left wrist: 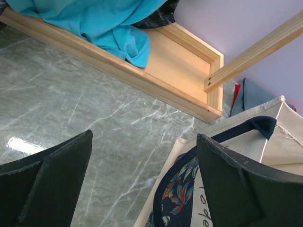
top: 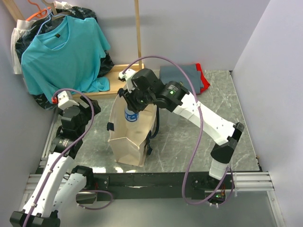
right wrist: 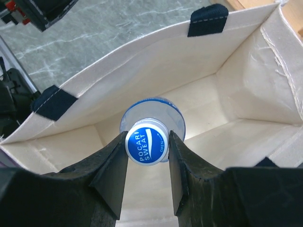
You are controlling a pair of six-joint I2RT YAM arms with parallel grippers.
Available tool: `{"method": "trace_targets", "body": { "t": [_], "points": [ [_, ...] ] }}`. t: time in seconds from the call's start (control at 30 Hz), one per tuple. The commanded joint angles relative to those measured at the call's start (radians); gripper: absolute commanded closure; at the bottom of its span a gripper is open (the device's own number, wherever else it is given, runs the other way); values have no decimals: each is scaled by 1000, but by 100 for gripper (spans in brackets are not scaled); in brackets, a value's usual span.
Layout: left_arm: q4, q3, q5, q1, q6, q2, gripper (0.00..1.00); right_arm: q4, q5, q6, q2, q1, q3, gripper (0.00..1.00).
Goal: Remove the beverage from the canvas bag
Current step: Take out the drink from the canvas bag.
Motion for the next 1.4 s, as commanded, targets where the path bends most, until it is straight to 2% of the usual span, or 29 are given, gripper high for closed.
{"method": "trace_targets", "body": {
  "t": [0.0, 0.83, 1.07, 1.37],
  "points": [
    [17, 31, -13, 3, -13, -26, 4, 193, 2, 13, -185, 7, -21, 100],
    [8, 49, 35, 3, -30, -28, 4, 210, 119, 16, -318, 36, -91, 100],
    [11, 31, 30, 3, -33, -37, 4, 185, 212, -2, -364, 50, -101, 100],
    [11, 29, 21, 3, -37, -40, 4, 218, 217, 4, -444, 50, -144, 100]
  ]
}}
